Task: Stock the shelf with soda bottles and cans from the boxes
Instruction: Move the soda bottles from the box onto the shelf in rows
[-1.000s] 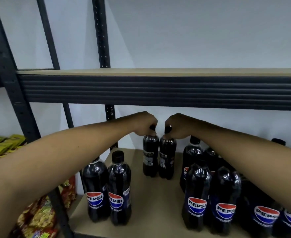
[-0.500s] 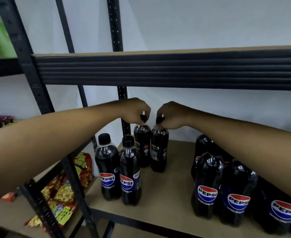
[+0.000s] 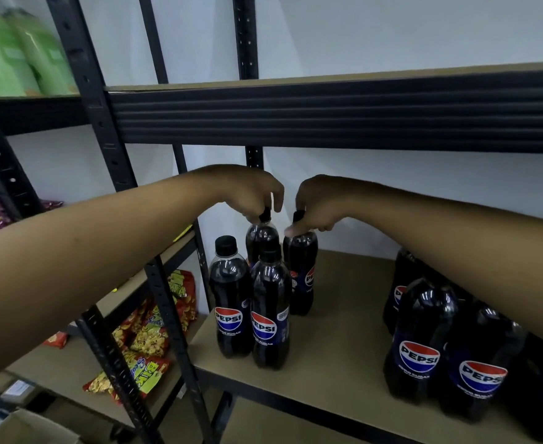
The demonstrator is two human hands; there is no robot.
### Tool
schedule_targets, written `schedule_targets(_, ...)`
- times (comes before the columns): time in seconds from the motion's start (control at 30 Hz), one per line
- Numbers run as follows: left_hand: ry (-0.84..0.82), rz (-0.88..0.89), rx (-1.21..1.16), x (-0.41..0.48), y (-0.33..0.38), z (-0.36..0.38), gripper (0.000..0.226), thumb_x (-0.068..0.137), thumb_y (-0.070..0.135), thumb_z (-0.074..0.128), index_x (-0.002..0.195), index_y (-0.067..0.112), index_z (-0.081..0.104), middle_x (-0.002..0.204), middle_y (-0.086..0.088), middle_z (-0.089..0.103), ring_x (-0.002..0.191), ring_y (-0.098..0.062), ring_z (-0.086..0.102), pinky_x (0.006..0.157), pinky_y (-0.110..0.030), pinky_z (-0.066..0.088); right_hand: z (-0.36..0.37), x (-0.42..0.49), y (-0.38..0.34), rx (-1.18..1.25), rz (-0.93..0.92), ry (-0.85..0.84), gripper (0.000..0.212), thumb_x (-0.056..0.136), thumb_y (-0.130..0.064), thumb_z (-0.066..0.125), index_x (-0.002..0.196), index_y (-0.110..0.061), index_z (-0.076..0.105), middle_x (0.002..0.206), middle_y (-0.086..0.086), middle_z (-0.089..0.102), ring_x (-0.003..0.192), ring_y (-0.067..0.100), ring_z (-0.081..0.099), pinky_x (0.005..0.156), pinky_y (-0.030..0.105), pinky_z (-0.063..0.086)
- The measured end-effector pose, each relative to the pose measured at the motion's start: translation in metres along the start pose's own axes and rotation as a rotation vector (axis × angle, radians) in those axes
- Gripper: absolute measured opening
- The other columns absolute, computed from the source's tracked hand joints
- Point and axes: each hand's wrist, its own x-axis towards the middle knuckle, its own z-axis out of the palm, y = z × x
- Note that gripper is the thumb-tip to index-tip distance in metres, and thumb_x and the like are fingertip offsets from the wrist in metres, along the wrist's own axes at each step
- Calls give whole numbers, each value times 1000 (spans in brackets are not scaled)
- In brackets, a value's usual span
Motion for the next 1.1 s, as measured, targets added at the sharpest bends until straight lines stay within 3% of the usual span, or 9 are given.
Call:
schedule_targets(0.07,-1,-9,-11,-1,1,0,36,85,39,80,114,29,61,100,9,68,92,-15,68,81,-34,56,-6,-5,2,32,-24,-44,36,89,-38,77,118,-25,59,85,-1,68,65,12,71,57,22,51)
schedule_targets(0.13,43,9,13,-1,0,3,34,88,47,76,109,24,65,83,11,67,82,-13,70,70,-28,49,-5,-7,5,42,-64,-11,29,91,-27,76,116,-26,62,88,-3,64,64,12,69,55,21,49)
schedule_targets(0.37,117,54,-3,-4,-6,8,27,88,9,76,112,20,72,108,7,69,100,-13,63,71,-22,46,0,-6,1,28,-50,44,37,90,-44,73,112,-15,64,93,-2,67,70,16,74,66,28,56)
schedule_targets(0.53,126,51,-7,-3,-7,8,29,87,8,76,112,22,72,108,8,70,102,-13,63,72,-23,48,6,-3,0,18,-43,59,50,90,-57,66,101,-8,70,75,3,75,73,15,74,75,30,56)
schedule_targets(0.63,100,15,13,-4,-5,9,33,89,20,77,121,22,67,111,7,68,104,-16,65,82,-30,54,8,0,-1,17,-43,75,60,92,-58,63,86,2,72,68,4,75,76,19,73,68,28,52)
schedule_targets(0.73,69,-2,27,-3,-5,13,28,92,26,73,120,19,69,97,9,67,91,-16,70,66,-27,49,10,0,-1,70,-22,83,56,90,-56,67,69,-5,63,62,6,73,69,17,74,62,26,47)
schedule_targets(0.83,92,3,30,-3,-5,15,23,93,23,72,115,16,71,86,11,64,84,-13,68,59,-23,41,15,1,-2,122,11,122,53,89,-54,68,61,-10,59,57,2,71,67,15,72,67,29,53)
schedule_targets(0.97,120,8,78,-6,-3,15,21,95,23,70,114,15,72,80,11,62,73,-2,56,58,-23,40,20,-2,-6,179,53,162,51,91,-53,65,62,-11,62,61,1,73,67,11,62,62,25,44)
schedule_targets(1.1,119,1,88,-7,-1,15,20,94,21,70,112,14,73,81,9,66,76,-7,61,61,-23,44,20,-7,-7,226,62,171,45,90,-51,67,77,-8,69,67,1,74,77,15,68,61,26,44)
